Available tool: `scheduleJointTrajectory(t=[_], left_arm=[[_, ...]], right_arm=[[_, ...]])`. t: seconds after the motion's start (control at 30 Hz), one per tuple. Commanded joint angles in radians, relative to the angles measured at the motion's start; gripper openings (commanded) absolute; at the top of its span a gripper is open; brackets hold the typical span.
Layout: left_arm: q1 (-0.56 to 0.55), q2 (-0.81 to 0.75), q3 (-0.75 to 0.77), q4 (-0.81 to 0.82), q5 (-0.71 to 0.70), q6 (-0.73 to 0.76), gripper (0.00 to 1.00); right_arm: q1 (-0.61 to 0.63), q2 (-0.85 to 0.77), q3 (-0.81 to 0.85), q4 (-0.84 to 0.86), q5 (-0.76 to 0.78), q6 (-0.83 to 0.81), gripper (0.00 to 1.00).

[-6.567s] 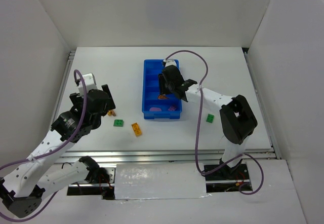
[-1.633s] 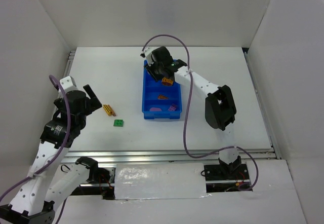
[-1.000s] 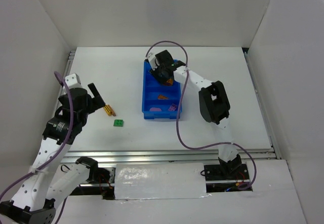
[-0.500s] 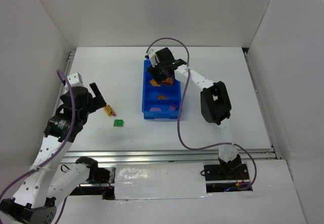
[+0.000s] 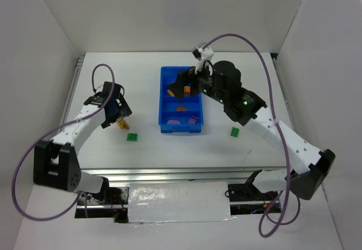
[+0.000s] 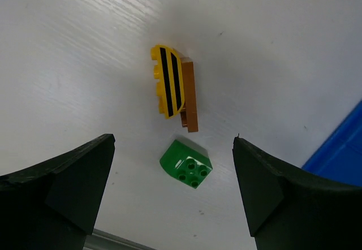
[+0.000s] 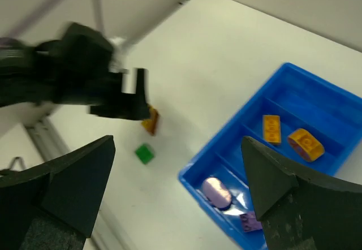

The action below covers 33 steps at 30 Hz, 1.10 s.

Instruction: Sort the legos into containers by color

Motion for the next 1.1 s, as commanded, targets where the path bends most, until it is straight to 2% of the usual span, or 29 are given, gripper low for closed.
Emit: scheduleJointTrajectory(t=[0.0,0.27,0.43,0.57,0.6,0.7,0.8,0.83,0.9,1.07], left_arm=[[-0.004,0.107,0.078,0.050,0.040,-0.077,0.99],[-0.003,0.282,0.081,0.048,-0.046,-0.154,1.00],[-0.003,0.359,0.077,0.077,-0.062,-0.166,0.91],[-0.003,0.385,0.078,0.088,-0.076,-0.165,0.72],[-0.003,0.388,0.078,0.091,-0.076,-0.162,0.65],[-0.003,0.387,0.078,0.093,-0.076,-0.160,0.29],[-0.003,0.374,0.080,0.097,-0.069,-0.154,0.16],[-0.003,0.344,0.094,0.087,-0.064,-0.146,0.00],[-0.003,0.327,0.100,0.087,-0.056,-0.140,0.00],[-0.044,0.126,0.120,0.094,0.020,-0.079,0.00]], right_arm=[[0.022,-0.008,-0.123,0.017,-0.092,0.134,1.00],[0.085,-0.088,-0.252,0.008,-0.116,0.127,1.00],[0.091,-0.097,-0.280,0.036,-0.144,0.131,1.00],[0.102,-0.083,-0.279,0.032,-0.149,0.130,1.00],[0.105,-0.088,-0.286,0.037,-0.144,0.134,1.00],[0.104,-0.100,-0.306,0.055,-0.149,0.148,1.00],[0.105,-0.092,-0.312,0.066,-0.169,0.160,1.00],[0.104,-0.067,-0.316,0.084,-0.187,0.185,1.00],[0.102,-0.060,-0.325,0.095,-0.189,0.200,1.00],[0.087,-0.019,-0.370,0.203,-0.210,0.363,1.00]])
